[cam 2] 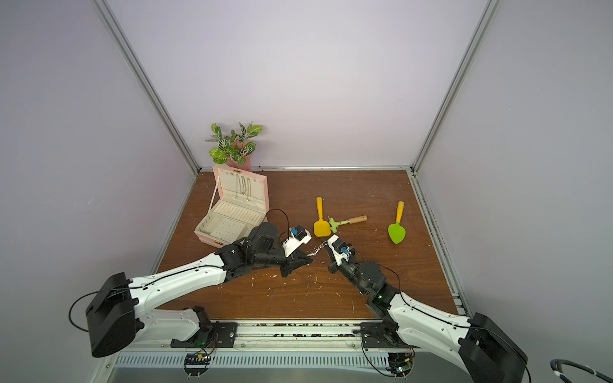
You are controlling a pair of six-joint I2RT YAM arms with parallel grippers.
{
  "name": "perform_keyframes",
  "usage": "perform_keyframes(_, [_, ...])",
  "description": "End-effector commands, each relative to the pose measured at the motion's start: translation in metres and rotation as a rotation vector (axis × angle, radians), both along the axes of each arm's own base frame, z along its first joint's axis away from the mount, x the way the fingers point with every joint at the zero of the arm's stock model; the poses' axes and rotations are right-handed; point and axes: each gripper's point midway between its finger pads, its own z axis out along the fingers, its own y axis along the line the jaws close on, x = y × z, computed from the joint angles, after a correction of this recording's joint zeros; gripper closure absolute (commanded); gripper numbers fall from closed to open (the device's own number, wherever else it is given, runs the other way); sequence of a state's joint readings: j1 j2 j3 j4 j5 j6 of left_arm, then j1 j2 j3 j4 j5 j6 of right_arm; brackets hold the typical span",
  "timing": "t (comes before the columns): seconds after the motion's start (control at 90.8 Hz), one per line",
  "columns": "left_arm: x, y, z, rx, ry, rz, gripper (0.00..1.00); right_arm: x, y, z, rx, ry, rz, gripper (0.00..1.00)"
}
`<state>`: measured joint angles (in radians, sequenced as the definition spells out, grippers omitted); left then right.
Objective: Put jewelry chain into jewelry box
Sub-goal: Pick up the necklace from the center of the board, then move the jewelry box to the center of the board.
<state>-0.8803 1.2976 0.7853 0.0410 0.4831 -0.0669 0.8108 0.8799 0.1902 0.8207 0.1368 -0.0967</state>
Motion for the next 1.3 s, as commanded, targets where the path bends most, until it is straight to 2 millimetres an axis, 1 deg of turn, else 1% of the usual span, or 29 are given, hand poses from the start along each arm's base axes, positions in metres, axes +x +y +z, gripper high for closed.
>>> perform_keyframes(0.0, [0.01, -0.015, 0.014, -0.101, -0.041, 0.024, 0.9, 0.002, 0.006, 0.001, -0.108, 0.001, 0.019, 1.0])
perform_keyframes(0.099, [0.018, -0.017, 0.01, -0.118, -0.058, 0.054, 0.88, 0.004, 0.009, -0.003, -0.154, 0.028, 0.021, 1.0])
perform_keyframes(0.176, [0.026, -0.014, 0.004, -0.115, -0.065, 0.09, 0.86, 0.006, 0.009, -0.004, -0.169, 0.038, 0.013, 1.0])
perform_keyframes(0.198, [0.029, -0.013, 0.002, -0.116, -0.068, 0.102, 0.83, 0.006, 0.009, -0.004, -0.171, 0.039, 0.012, 1.0])
perform_keyframes(0.253, [0.035, -0.009, -0.001, -0.121, -0.066, 0.13, 0.68, 0.007, 0.008, -0.004, -0.172, 0.045, 0.007, 1.0])
perform_keyframes(0.33, [0.035, -0.005, -0.003, -0.125, -0.062, 0.135, 0.57, 0.008, 0.008, -0.004, -0.164, 0.051, -0.001, 1.0])
perform_keyframes(0.418, [0.029, 0.0, -0.003, -0.126, -0.068, 0.119, 0.44, 0.012, 0.007, -0.006, -0.163, 0.064, -0.018, 1.0])
perform_keyframes(0.495, [0.026, 0.007, -0.003, -0.109, -0.078, 0.12, 0.36, 0.016, 0.006, -0.004, -0.16, 0.069, -0.039, 1.0])
perform_keyframes(0.55, [0.027, 0.016, 0.0, -0.094, -0.092, 0.147, 0.33, 0.018, 0.006, -0.004, -0.158, 0.072, -0.054, 1.0])
perform_keyframes(0.605, [0.034, 0.029, 0.006, -0.078, -0.112, 0.198, 0.28, 0.021, 0.005, -0.003, -0.155, 0.075, -0.067, 1.0])
perform_keyframes(0.649, [0.043, 0.041, 0.014, -0.07, -0.135, 0.267, 0.25, 0.023, 0.005, -0.001, -0.151, 0.074, -0.074, 1.0])
perform_keyframes(0.694, [0.054, 0.057, 0.02, -0.051, -0.147, 0.343, 0.23, 0.024, 0.006, 0.001, -0.149, 0.074, -0.077, 1.0])
perform_keyframes(0.727, [0.062, 0.069, 0.029, -0.046, -0.165, 0.399, 0.22, 0.024, 0.007, 0.002, -0.148, 0.075, -0.075, 1.0])
perform_keyframes(0.815, [0.085, 0.108, 0.04, 0.006, -0.174, 0.539, 0.2, 0.025, 0.011, 0.003, -0.144, 0.081, -0.062, 1.0])
perform_keyframes(0.837, [0.094, 0.12, 0.042, 0.013, -0.171, 0.579, 0.2, 0.025, 0.012, 0.004, -0.142, 0.083, -0.056, 1.0])
perform_keyframes(0.903, [0.114, 0.157, 0.042, 0.041, -0.136, 0.685, 0.2, 0.024, 0.015, 0.005, -0.134, 0.085, -0.039, 1.0])
perform_keyframes(1.002, [0.142, 0.217, 0.035, 0.09, -0.084, 0.855, 0.21, 0.022, 0.019, 0.008, -0.124, 0.079, -0.016, 1.0])
perform_keyframes(1.09, [0.159, 0.269, 0.027, 0.127, -0.029, 0.976, 0.22, 0.019, 0.022, 0.01, -0.122, 0.077, 0.007, 1.0])
perform_keyframes(1.2, [0.17, 0.33, 0.008, 0.234, 0.031, 1.121, 0.24, 0.016, 0.025, 0.01, -0.119, 0.075, 0.033, 1.0])
perform_keyframes(1.288, [0.173, 0.372, -0.008, 0.351, 0.057, 1.232, 0.24, 0.014, 0.025, 0.01, -0.116, 0.072, 0.045, 1.0])
